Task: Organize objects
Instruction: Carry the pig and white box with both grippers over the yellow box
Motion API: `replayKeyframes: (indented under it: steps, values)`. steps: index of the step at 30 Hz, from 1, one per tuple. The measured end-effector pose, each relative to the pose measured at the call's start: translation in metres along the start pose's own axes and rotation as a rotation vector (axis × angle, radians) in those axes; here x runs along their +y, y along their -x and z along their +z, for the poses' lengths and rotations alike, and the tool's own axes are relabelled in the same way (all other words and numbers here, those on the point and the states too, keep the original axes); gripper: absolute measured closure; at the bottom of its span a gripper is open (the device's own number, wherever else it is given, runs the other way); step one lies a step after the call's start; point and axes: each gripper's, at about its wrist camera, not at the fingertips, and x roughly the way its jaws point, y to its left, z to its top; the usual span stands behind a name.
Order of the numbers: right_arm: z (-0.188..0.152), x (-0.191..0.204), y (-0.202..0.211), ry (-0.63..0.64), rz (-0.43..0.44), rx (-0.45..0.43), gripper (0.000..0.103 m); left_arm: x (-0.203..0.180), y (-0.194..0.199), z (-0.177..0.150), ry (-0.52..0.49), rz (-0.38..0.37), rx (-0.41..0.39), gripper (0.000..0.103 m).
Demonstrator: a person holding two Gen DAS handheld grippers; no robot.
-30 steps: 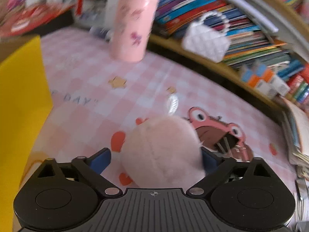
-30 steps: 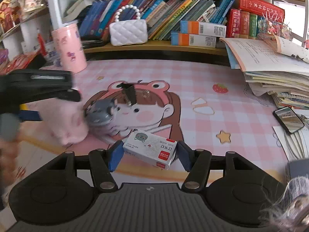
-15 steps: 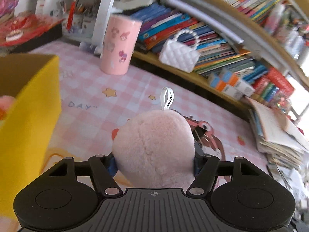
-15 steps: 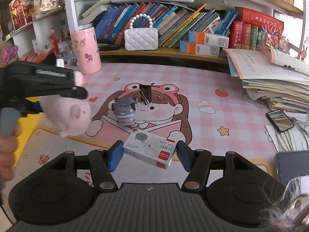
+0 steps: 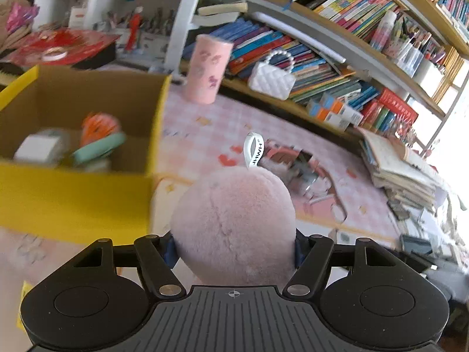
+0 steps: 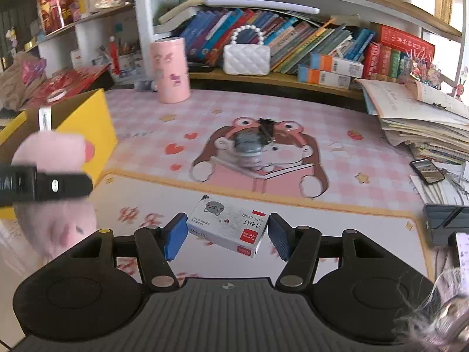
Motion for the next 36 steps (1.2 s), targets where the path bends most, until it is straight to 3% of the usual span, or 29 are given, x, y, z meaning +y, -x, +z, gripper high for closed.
replayKeyframes:
  steps: [15, 21, 36]
  values:
    - [-0.030, 0.113, 0.040, 0.116, 0.101, 0.012, 0.045, 0.090, 0.080, -0.038, 0.103, 0.068, -0.013, 0.034]
    - [-0.043, 0.152, 0.055, 0.152, 0.140, 0.004, 0.045, 0.125, 0.110, -0.052, 0.137, 0.130, -0.037, 0.034]
    - [-0.055, 0.214, 0.070, 0.162, 0.174, -0.010, 0.045, 0.172, 0.143, -0.053, 0.137, 0.139, -0.069, 0.034]
